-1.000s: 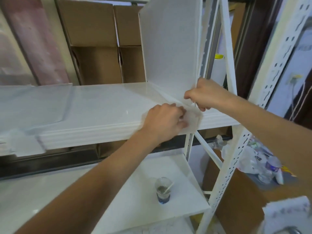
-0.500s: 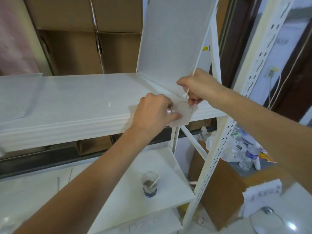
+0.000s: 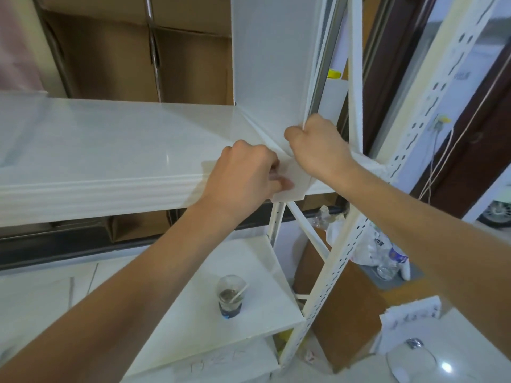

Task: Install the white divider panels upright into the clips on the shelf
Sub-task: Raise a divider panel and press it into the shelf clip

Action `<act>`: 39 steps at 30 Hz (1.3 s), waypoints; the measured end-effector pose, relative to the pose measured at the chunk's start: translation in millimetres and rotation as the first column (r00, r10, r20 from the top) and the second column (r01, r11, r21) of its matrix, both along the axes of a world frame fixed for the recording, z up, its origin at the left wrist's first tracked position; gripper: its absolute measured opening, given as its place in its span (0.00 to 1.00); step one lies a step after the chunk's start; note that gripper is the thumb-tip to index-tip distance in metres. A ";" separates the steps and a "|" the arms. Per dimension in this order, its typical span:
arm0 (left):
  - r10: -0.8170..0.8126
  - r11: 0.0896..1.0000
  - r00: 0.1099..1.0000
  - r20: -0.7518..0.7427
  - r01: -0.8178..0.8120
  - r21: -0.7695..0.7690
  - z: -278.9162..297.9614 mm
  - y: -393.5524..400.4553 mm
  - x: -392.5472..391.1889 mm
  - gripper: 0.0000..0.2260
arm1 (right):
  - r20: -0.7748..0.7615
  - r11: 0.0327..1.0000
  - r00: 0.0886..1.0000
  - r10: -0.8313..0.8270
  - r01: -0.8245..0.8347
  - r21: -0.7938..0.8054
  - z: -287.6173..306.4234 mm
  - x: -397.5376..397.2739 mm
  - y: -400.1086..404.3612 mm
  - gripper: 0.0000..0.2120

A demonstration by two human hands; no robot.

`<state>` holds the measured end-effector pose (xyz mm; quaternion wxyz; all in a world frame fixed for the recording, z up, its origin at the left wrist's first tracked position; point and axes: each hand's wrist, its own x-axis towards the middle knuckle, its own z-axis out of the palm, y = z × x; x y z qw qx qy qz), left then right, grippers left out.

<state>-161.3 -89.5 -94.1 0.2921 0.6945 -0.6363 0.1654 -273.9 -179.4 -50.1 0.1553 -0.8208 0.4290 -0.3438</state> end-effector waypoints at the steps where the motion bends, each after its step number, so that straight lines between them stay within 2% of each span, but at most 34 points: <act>1: -0.003 1.000 1.000 0.005 0.003 0.000 0.7 1.6 -0.2 0.18 | -0.003 1.000 1.000 -0.011 0.011 -0.025 -4.9 -0.1 0.4 0.14; 5: -0.042 0.999 0.999 0.013 0.042 0.007 1.9 5.8 2.4 0.16 | -0.058 0.982 0.994 -0.094 0.082 -0.172 -16.9 -3.4 2.7 0.18; 9: -0.033 0.999 0.999 0.040 0.032 0.025 2.3 8.2 3.5 0.16 | -0.143 0.946 0.977 -0.155 0.106 -0.307 -19.6 -5.5 2.8 0.17; 13: -0.105 0.986 0.993 0.055 0.097 0.136 13.6 15.3 7.5 0.15 | -0.339 0.983 0.937 -0.083 0.021 -0.181 -7.1 -9.9 6.7 0.14; 14: -0.153 0.972 0.988 0.002 0.150 0.180 20.1 21.0 12.7 0.15 | -0.401 0.990 0.914 -0.062 0.004 -0.144 -2.7 -10.5 8.1 0.14; 16: -0.204 0.935 0.973 -0.109 0.227 0.273 34.0 36.2 30.9 0.19 | -0.484 0.992 0.874 -0.045 -0.017 -0.122 4.5 -14.7 11.1 0.22; 18: -0.095 0.919 0.995 -0.018 0.095 0.383 41.5 55.4 57.0 0.30 | -0.465 0.997 0.885 -0.030 -0.006 -0.077 7.1 -23.7 14.1 0.30; 20: 0.058 0.861 0.985 0.161 -0.131 0.492 37.2 78.8 85.2 0.37 | -0.534 0.978 0.840 -0.098 -0.019 -0.210 4.9 -32.2 19.3 0.31; 21: 0.099 0.834 0.974 0.203 -0.193 0.517 33.2 90.6 95.5 0.38 | -0.572 0.959 0.810 -0.133 -0.040 -0.279 3.2 -35.2 21.5 0.32; 23: 0.103 0.842 0.971 0.217 -0.201 0.500 26.8 105.1 104.3 0.39 | -0.566 0.935 0.810 -0.153 -0.068 -0.349 -3.8 -36.0 23.0 0.32; 27: 0.088 0.902 0.948 0.305 -0.206 0.380 24.3 99.8 107.1 0.39 | -0.487 0.920 0.865 -0.119 -0.088 -0.382 -18.5 -28.2 23.3 0.31; 32: 0.083 0.933 0.945 0.315 -0.184 0.308 19.3 94.5 110.7 0.41 | -0.406 0.879 0.913 -0.037 -0.163 -0.448 -28.4 -1.3 40.9 0.29; 39: 0.071 0.939 0.947 0.313 -0.170 0.299 15.7 96.3 113.4 0.41 | -0.258 0.871 0.966 0.016 -0.140 -0.472 -39.1 25.8 51.5 0.26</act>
